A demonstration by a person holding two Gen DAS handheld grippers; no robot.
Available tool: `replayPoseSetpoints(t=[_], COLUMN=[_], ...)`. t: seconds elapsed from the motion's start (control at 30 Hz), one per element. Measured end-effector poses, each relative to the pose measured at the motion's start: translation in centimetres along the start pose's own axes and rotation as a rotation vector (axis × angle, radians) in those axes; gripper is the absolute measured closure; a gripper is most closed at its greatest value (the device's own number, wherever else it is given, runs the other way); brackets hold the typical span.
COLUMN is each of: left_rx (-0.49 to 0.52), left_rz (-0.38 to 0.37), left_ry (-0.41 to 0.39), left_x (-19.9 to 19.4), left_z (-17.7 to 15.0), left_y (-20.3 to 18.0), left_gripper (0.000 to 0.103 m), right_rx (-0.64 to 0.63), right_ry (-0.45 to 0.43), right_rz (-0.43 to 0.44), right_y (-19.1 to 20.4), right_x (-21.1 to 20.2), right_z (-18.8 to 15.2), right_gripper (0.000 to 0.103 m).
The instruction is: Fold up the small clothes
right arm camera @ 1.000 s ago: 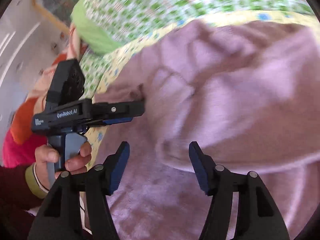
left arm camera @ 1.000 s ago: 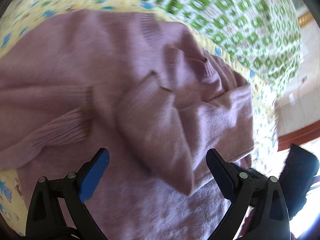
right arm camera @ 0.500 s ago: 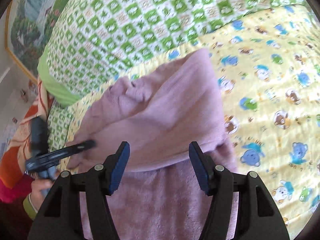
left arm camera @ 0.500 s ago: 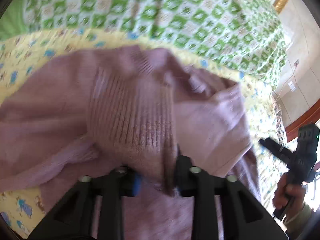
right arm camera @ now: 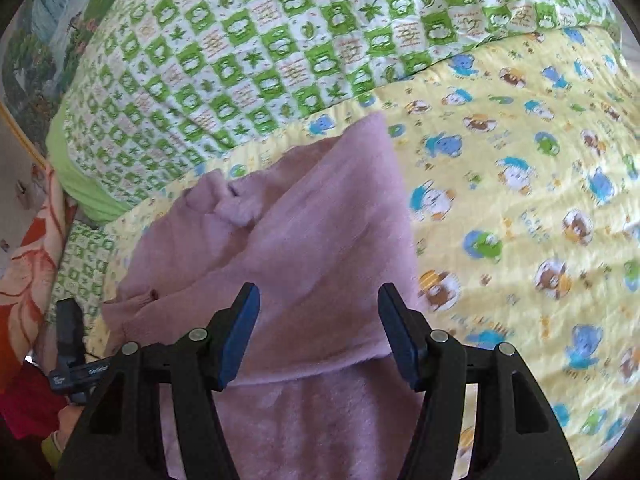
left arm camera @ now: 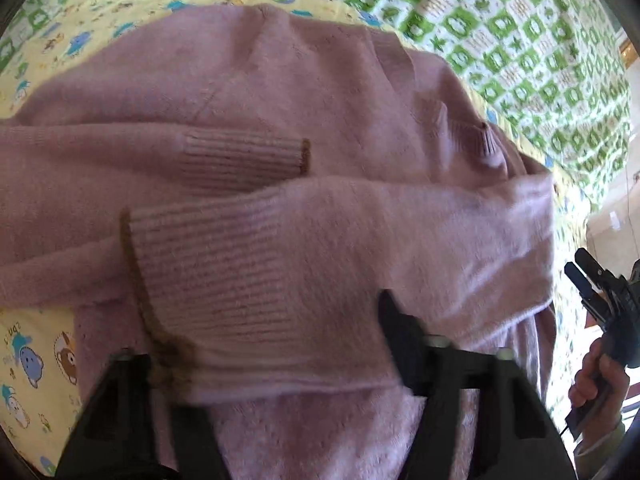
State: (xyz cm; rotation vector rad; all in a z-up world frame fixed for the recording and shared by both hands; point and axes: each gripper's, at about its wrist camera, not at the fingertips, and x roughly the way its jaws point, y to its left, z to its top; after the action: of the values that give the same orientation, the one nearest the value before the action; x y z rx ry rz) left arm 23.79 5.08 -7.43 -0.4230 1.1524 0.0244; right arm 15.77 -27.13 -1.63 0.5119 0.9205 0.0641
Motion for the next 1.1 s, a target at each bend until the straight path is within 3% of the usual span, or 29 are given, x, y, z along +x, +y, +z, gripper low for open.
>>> replayPoseSetpoints(t=[0.03,0.1,0.23,0.37,0.4,0.43,0.47,0.63,0.8,0.93,1.0,1.07,1.1], left_rx=[0.002,0.014,0.076,0.075,0.083,0.101,0.117,0.198,0.234,0.268,0.267,0.258,0.258], left_rz=[-0.003,-0.022,-0.049,-0.073,-0.078,-0.084,-0.095,-0.108,-0.034,-0.016,-0.012,-0.011,-0.002], left_ry=[-0.003,-0.006,-0.058,-0.118,-0.125,-0.137,-0.148,-0.175,-0.103,-0.08,-0.081,-0.098,-0.106], left_x=[0.3,0.3,-0.9,-3.1,-3.4,-3.6,-3.8,-3.3,0.6,1.1,0.3,-1.1,-1.8], left_z=[0.0,0.1,0.5,1.3,1.6,2.1,2.4,2.9,2.0,2.0,2.1,1.9,1.7], left_y=[0.0,0.2,-0.9,-0.3,-0.4,-0.8,-1.1,-3.0,-2.0,-1.8,-1.7,-1.4,-1.2], left_gripper=[0.086,0.095,0.098,0.099,0.099,0.099,0.099,0.099,0.099,0.095,0.084,0.078,0.067], right_rx=[-0.001,0.006,0.016,0.006,-0.008,-0.033,-0.069,-0.035,-0.034,-0.037,-0.03,-0.021,-0.02], right_ry=[-0.006,-0.016,0.009,0.042,0.053,0.069,0.09,-0.031,0.035,0.03,0.036,0.034,0.026], right_rz=[-0.022,-0.072,-0.134,-0.127,-0.128,-0.131,-0.146,-0.18,-0.233,-0.256,-0.263,-0.262,-0.268], right_y=[-0.3,-1.3,-3.1,-2.9,-2.5,-2.1,-1.5,-2.0,-4.1,-4.3,-4.1,-3.8,-3.4], right_x=[0.2,0.8,3.4,6.2,6.9,7.4,7.8,4.0,5.8,6.5,6.7,6.2,5.8], right_z=[0.5,1.8,4.2,5.3,5.4,5.4,5.5,7.7,6.5,6.0,5.9,5.9,5.9], right_gripper=[0.04,0.04,0.04,0.042,0.049,0.086,0.092,0.093,0.093,0.093,0.091,0.08,0.078])
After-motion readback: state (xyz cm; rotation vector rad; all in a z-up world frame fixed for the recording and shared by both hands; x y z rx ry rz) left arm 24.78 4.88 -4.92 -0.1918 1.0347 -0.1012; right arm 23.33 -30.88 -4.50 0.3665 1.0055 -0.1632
